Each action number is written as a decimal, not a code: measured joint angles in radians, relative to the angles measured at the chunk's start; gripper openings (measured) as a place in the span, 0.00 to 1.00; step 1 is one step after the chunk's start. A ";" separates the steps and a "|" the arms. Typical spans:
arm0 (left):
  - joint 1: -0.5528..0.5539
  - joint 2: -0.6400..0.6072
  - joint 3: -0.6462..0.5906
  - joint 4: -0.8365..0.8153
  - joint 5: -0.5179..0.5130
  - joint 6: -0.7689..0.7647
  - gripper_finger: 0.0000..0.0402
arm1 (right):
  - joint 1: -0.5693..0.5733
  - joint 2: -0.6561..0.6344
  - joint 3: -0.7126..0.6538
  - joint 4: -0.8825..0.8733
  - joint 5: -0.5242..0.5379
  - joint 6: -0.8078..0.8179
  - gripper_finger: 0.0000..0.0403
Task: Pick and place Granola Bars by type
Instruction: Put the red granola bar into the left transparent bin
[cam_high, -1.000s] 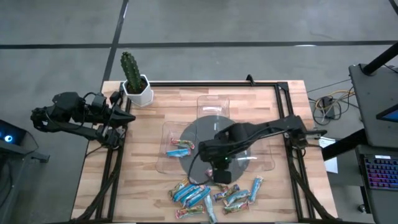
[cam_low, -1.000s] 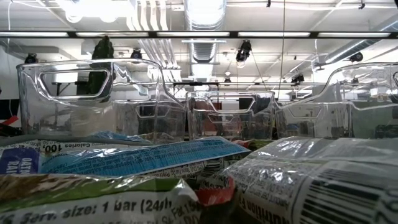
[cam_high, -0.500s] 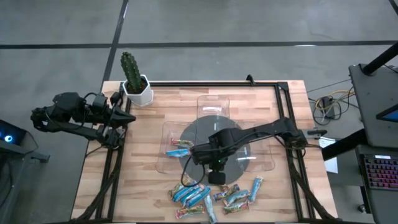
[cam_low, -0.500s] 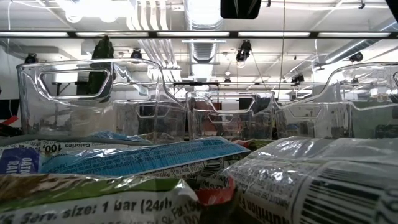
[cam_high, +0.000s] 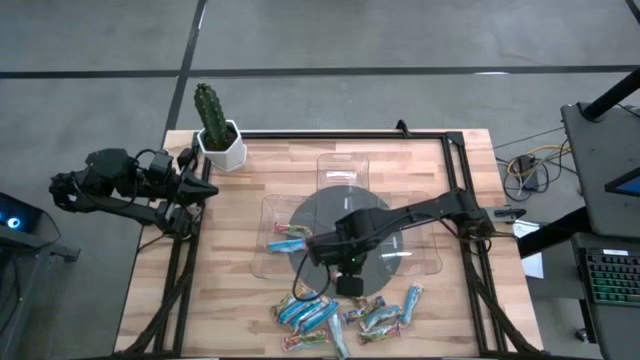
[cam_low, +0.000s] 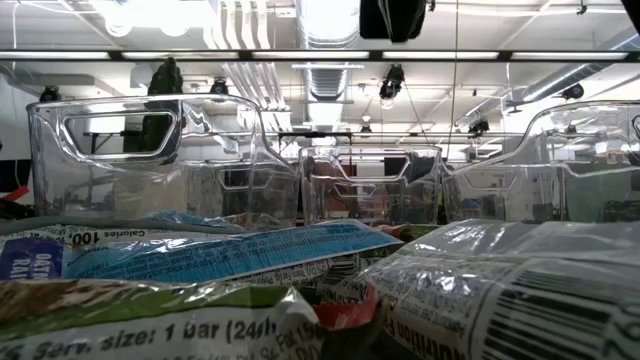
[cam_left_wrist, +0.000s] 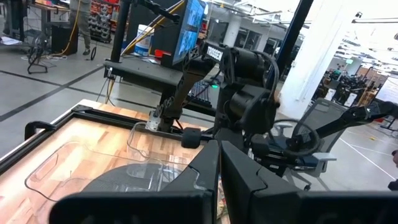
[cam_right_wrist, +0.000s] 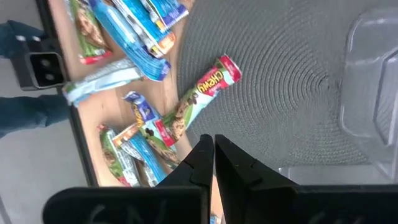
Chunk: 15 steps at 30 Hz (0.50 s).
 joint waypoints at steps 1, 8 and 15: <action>0.000 0.000 0.000 0.000 0.000 0.000 0.00 | 0.000 0.000 -0.016 0.002 0.000 0.009 0.02; 0.000 0.000 0.000 0.000 0.000 0.000 0.00 | 0.003 0.000 -0.115 0.093 -0.037 0.048 0.02; 0.000 0.000 0.000 -0.004 0.000 -0.001 0.00 | 0.023 0.000 -0.176 0.191 -0.053 0.062 0.02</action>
